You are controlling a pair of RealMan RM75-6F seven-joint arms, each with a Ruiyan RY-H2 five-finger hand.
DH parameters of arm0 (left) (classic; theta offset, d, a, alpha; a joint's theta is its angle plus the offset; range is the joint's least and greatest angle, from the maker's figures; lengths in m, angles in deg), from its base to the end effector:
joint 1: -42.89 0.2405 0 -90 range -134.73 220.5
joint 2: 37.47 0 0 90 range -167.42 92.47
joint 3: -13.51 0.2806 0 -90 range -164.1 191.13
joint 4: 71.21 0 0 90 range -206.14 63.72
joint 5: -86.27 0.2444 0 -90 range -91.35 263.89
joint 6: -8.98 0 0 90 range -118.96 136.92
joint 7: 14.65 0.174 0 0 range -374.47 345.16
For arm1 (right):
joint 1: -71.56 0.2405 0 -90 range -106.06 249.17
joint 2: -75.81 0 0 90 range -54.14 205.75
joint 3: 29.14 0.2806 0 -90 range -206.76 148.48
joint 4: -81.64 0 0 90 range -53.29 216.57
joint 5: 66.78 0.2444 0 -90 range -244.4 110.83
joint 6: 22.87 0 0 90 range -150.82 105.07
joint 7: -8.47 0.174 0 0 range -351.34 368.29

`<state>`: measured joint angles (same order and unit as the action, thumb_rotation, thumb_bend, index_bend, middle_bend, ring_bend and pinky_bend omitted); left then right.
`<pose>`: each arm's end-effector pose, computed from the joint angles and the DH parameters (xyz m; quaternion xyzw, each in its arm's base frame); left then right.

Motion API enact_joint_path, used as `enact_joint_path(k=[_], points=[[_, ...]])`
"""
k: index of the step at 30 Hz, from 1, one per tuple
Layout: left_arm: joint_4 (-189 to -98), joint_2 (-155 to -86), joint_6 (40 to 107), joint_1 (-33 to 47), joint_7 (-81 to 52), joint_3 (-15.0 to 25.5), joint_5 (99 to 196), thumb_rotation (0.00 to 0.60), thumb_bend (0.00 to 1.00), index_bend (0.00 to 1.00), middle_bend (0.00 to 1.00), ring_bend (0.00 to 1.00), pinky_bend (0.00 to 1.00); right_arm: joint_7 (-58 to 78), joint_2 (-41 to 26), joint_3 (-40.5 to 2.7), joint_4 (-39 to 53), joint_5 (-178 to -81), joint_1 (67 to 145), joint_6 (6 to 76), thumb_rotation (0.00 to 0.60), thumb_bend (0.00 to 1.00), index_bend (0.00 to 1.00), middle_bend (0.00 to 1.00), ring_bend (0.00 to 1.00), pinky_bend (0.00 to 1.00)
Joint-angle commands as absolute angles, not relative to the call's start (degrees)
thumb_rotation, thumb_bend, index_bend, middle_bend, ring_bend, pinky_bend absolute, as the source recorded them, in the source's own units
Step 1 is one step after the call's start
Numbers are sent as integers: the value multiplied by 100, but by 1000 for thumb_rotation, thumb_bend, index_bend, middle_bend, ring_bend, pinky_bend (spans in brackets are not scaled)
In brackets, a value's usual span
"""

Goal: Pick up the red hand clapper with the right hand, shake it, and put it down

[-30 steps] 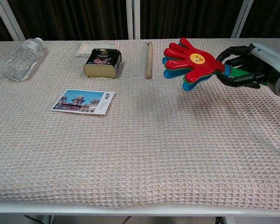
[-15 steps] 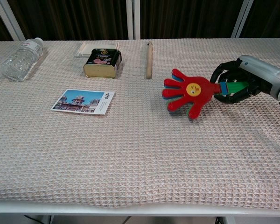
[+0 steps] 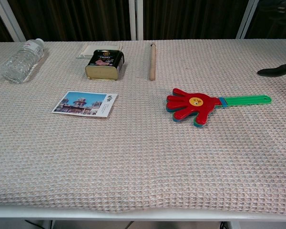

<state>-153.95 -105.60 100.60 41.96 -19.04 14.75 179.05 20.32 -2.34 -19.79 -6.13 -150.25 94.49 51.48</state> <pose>-0.3682 0.1745 0.1283 -0.6129 -0.3659 -0.3969 0.5770 -0.2470 -0.3341 0.0504 0.5867 -0.4422 0.5340 0.4185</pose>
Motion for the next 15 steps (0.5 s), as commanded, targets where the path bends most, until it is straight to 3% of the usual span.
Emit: enact_joint_path(k=[1, 6, 15], points=[[-15433, -10540, 10059, 4193, -1869, 1474, 17911, 600, 183, 38, 0, 0, 0, 1111, 455, -2468, -844, -15582, 8707, 6073, 600, 14, 0, 0, 0, 0], [-15505, -10490, 10078, 4201, -1808, 1472, 17919, 600, 183, 38, 0, 0, 0, -98, 761, -2951, -752, -15440, 7830, 6735, 600, 29, 0, 0, 0, 0], [-15564, -10495, 10084, 4206, -1717, 1490, 17960, 600, 183, 38, 0, 0, 0, 503, 645, -3011, -304, -15114, 7277, 6947, 600, 43, 0, 0, 0, 0]])
